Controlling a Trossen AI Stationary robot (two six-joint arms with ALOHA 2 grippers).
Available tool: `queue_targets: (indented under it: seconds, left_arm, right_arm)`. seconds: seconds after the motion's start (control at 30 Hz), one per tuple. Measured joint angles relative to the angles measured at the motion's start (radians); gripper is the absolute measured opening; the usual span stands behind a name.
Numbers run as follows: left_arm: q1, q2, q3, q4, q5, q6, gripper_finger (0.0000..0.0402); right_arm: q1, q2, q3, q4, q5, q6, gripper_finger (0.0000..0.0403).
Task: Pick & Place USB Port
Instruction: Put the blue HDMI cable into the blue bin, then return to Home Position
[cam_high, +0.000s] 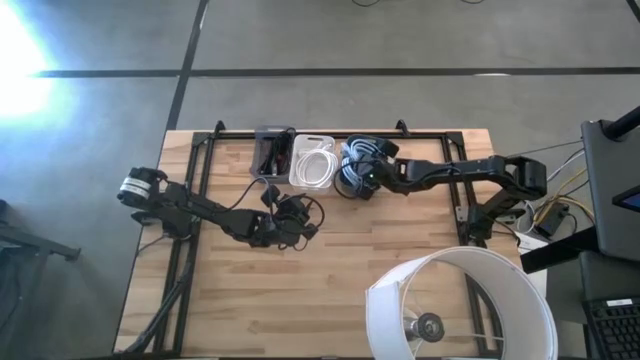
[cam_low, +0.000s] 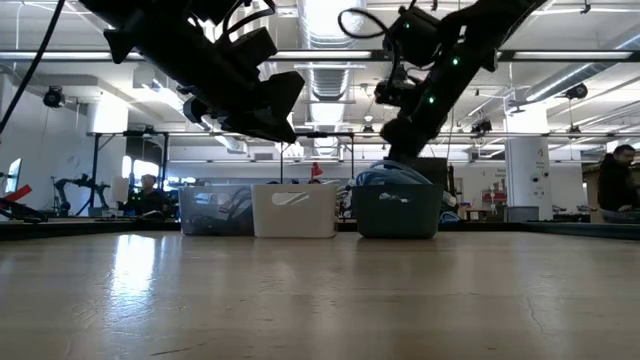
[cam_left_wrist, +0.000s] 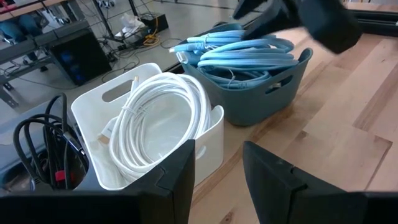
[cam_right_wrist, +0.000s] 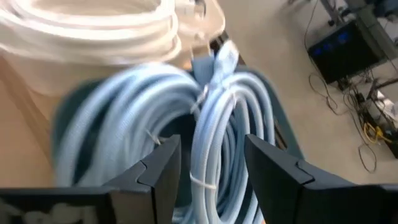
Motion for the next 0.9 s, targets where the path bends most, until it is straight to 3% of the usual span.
queue_targets:
  seconds: [0.37, 0.53, 0.7, 0.9]
  left_arm:
    - [0.0, 0.0, 0.0, -0.008, 0.0, 0.001, 0.0138]
    - [-0.015, -0.015, 0.004, -0.015, 0.0, 0.049, 0.0133]
    - [-0.058, -0.101, 0.025, -0.062, -0.003, 0.148, 0.0117]
    - [-0.118, -0.282, 0.027, -0.185, -0.056, 0.164, 0.0101]
  right_arm:
    - [0.089, -0.149, 0.038, -0.054, 0.001, -0.004, 0.0175]
    - [0.153, -0.285, 0.031, -0.192, 0.001, -0.003, 0.0169]
    - [0.206, -0.441, 0.028, -0.38, 0.0, 0.063, 0.0162]
    - [0.242, -0.606, 0.025, -0.56, -0.007, 0.239, 0.0154]
